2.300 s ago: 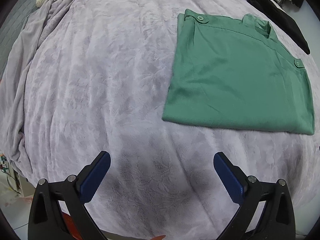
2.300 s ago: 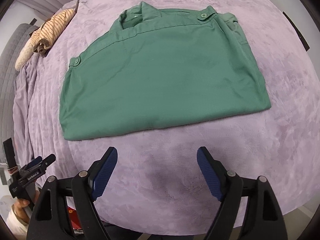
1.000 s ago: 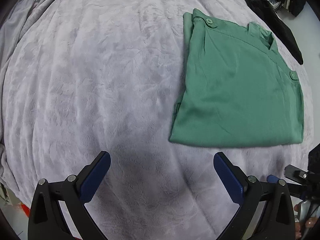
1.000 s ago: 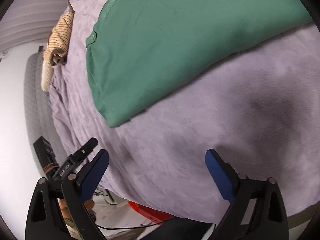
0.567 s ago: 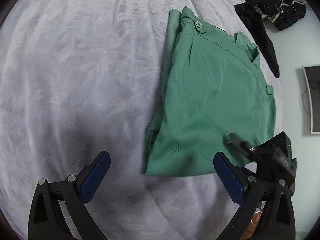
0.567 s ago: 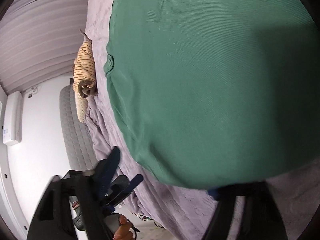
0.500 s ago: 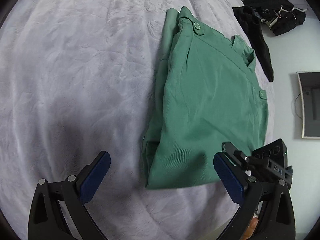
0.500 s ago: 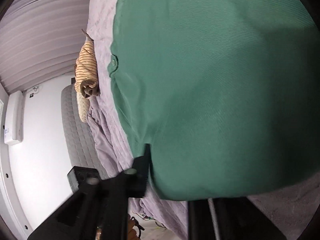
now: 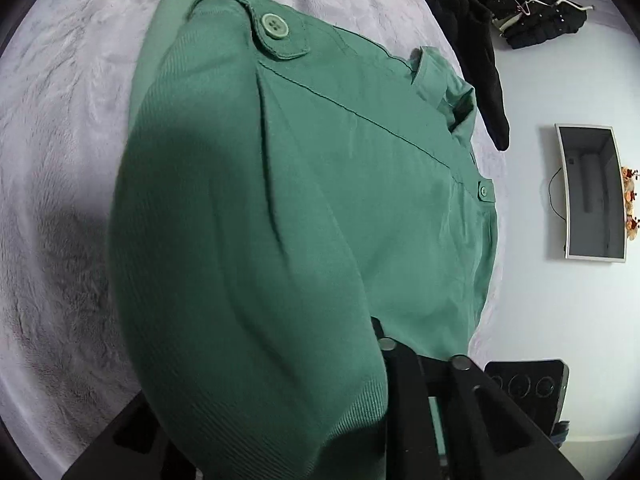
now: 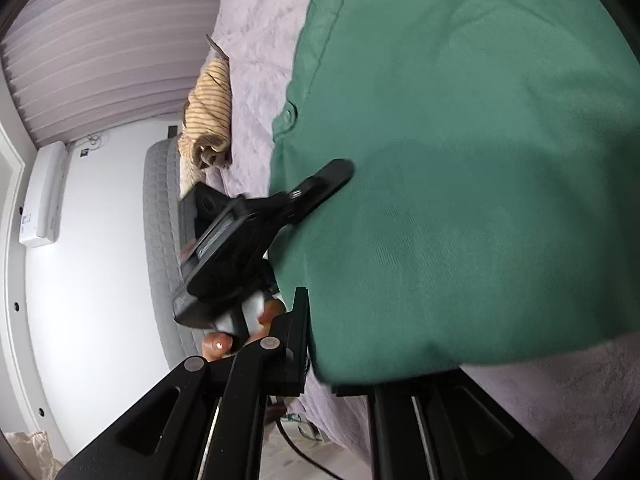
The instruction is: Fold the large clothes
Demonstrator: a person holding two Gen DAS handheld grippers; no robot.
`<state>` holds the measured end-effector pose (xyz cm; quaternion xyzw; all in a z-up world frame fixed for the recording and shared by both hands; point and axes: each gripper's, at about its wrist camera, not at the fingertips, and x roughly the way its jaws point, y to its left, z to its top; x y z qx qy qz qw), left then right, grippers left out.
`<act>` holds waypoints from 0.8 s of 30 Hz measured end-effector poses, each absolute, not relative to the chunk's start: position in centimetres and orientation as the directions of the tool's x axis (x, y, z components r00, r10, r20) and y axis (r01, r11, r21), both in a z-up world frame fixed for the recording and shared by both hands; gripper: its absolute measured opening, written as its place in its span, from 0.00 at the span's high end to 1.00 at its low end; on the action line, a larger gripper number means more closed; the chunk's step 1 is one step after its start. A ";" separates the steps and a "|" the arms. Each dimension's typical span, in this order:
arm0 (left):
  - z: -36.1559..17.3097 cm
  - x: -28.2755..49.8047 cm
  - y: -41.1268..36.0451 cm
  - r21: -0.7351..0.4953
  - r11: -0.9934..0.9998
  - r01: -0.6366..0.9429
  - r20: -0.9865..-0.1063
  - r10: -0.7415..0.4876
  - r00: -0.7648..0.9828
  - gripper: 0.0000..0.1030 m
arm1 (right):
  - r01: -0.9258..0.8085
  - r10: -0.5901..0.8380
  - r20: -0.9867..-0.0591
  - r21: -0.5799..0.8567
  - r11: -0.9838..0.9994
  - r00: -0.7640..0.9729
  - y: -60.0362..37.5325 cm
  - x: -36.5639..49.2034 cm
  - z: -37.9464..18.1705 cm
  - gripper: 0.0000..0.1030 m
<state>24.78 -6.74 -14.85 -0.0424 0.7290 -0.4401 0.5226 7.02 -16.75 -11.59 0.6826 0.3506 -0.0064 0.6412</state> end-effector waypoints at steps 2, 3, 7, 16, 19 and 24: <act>-13.9 24.5 -7.1 -0.661 0.609 0.438 -0.750 -0.522 -0.406 0.83 | 0.509 0.552 -0.473 0.855 0.099 0.686 -16.9 6.0 -11.9 0.85; -13.4 24.3 -7.2 -0.656 0.605 0.450 -0.754 -0.528 -0.390 0.83 | 0.506 0.575 -0.487 0.851 0.140 0.658 -17.2 5.5 -11.3 0.85; -10.6 23.4 -8.0 -0.646 0.581 0.496 -0.759 -0.559 -0.333 0.83 | 0.532 0.412 -0.636 0.772 0.348 0.653 -21.6 2.9 -7.3 0.85; -2.5 18.4 -14.2 -0.566 0.492 0.661 -0.786 -0.563 -0.254 0.83 | 0.646 0.359 -0.807 0.590 0.484 0.469 -26.7 5.1 -13.9 0.94; 0.4 15.2 -17.7 -0.502 0.430 0.750 -0.810 -0.537 -0.235 0.83 | 0.608 0.401 -0.753 0.658 0.444 0.522 -27.6 4.3 -13.8 0.94; 3.0 9.3 -25.5 -0.382 0.338 0.860 -0.861 -0.469 -0.198 0.83 | 0.558 0.402 -0.663 0.749 0.358 0.632 -30.0 -0.1 -11.8 0.94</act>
